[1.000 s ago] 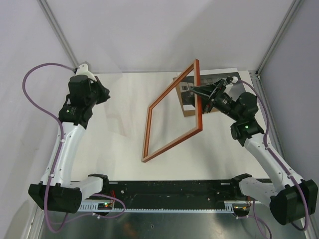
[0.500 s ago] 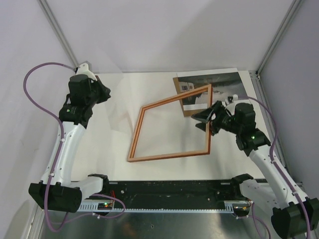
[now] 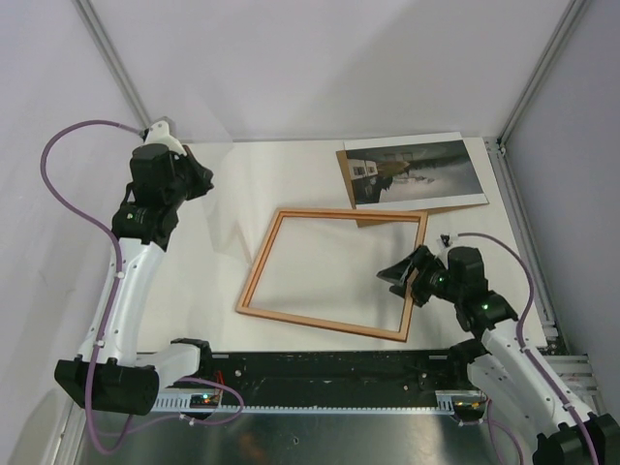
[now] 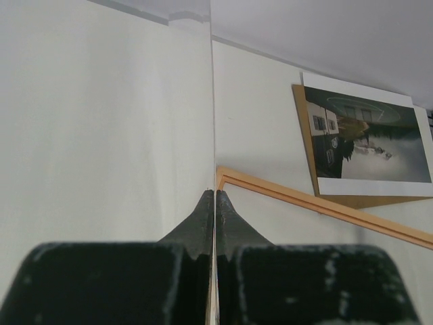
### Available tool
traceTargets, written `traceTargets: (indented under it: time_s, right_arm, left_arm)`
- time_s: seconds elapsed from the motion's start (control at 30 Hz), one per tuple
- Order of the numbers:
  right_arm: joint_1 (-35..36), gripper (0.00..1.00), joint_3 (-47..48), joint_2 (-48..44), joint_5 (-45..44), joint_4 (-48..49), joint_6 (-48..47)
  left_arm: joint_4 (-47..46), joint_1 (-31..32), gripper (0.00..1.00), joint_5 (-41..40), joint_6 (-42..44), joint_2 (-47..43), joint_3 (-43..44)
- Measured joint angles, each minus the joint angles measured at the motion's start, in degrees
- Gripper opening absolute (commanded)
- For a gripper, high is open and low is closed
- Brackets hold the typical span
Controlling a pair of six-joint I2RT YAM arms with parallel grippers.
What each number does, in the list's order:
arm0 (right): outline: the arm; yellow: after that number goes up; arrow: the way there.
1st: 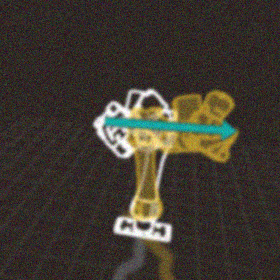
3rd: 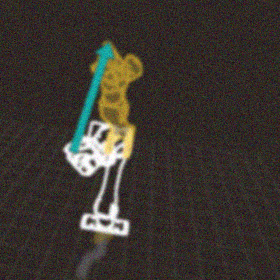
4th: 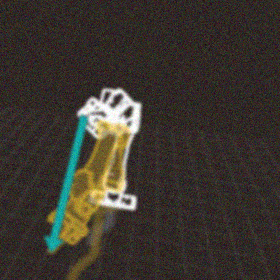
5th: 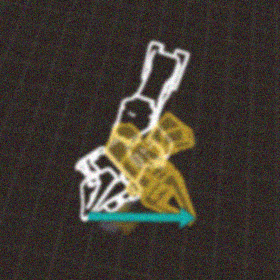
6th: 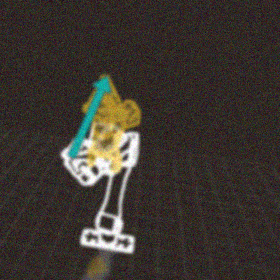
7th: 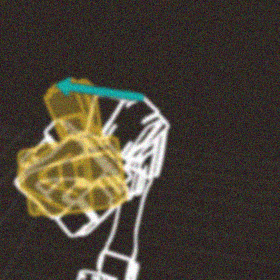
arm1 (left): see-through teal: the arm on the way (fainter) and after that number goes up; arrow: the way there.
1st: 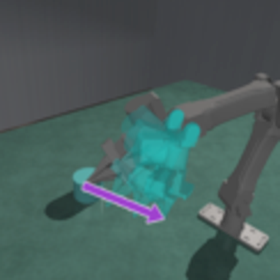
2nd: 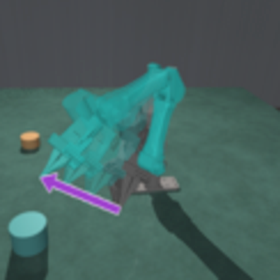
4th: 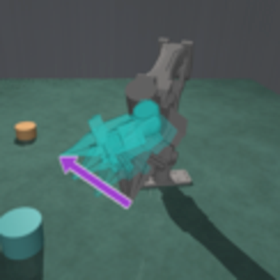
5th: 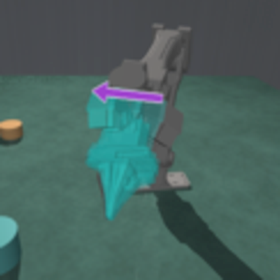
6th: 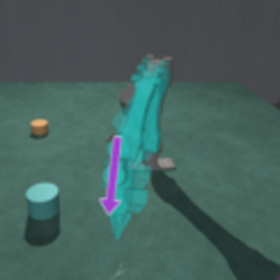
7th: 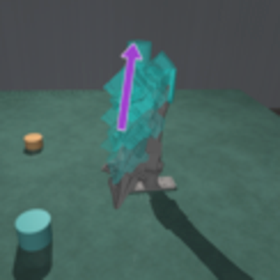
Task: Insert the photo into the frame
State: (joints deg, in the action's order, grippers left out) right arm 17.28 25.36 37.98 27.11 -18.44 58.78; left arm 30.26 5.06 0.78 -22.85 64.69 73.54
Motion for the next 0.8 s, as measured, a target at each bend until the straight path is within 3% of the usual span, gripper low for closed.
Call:
traceTargets:
  time_s: [0.17,0.33,0.6,0.8]
  right_arm:
    - [4.44,0.70,-7.43,-1.40,-4.68,1.88,0.24]
    - [13.94,0.70,-11.26,3.26,-13.22,3.91,1.90]
    - [31.30,0.77,-6.12,16.20,-30.10,4.68,4.13]
    - [36.26,0.88,-0.79,23.04,-37.90,2.03,4.07]
  left_arm:
    - [0.02,0.00,0.00,-0.85,0.02,0.00,0.00]
    - [-0.04,0.00,0.00,-1.64,0.02,0.00,0.00]
    - [-0.07,0.00,0.00,-2.14,-0.04,0.04,0.00]
    - [0.00,0.00,0.00,-3.37,0.00,0.04,0.00]
